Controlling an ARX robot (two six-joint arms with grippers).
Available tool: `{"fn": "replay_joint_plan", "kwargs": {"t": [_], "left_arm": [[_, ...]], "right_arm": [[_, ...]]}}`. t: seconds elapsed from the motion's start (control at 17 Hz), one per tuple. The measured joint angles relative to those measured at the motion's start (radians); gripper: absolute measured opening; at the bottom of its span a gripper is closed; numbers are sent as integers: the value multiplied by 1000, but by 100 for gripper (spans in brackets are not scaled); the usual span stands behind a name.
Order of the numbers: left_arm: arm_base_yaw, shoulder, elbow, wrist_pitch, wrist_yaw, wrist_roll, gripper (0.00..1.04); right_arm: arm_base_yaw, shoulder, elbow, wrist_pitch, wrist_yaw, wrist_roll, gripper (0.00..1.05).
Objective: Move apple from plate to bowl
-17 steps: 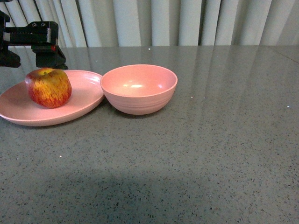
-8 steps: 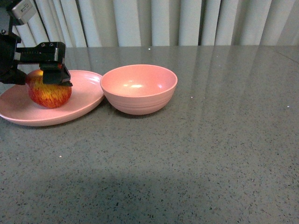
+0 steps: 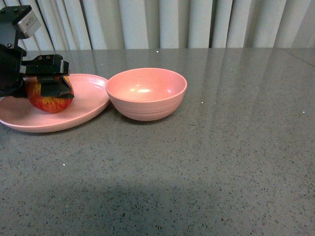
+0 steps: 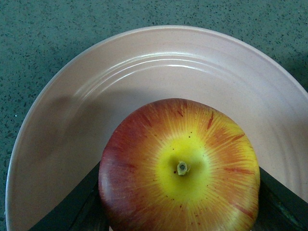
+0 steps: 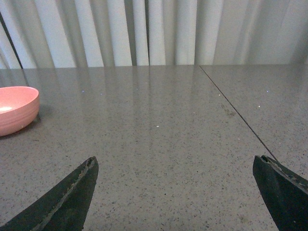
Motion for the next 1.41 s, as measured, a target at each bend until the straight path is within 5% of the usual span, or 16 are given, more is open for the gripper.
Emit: {"fn": "replay_joint_plan", "kwargs": {"t": [0.71, 1.41], "left_arm": [[-301, -51, 211, -55, -39, 0, 67], [-348, 119, 236, -55, -60, -22, 67]], "right_arm": [[0, 0, 0, 0, 0, 0, 98], [0, 0, 0, 0, 0, 0, 98]]}}
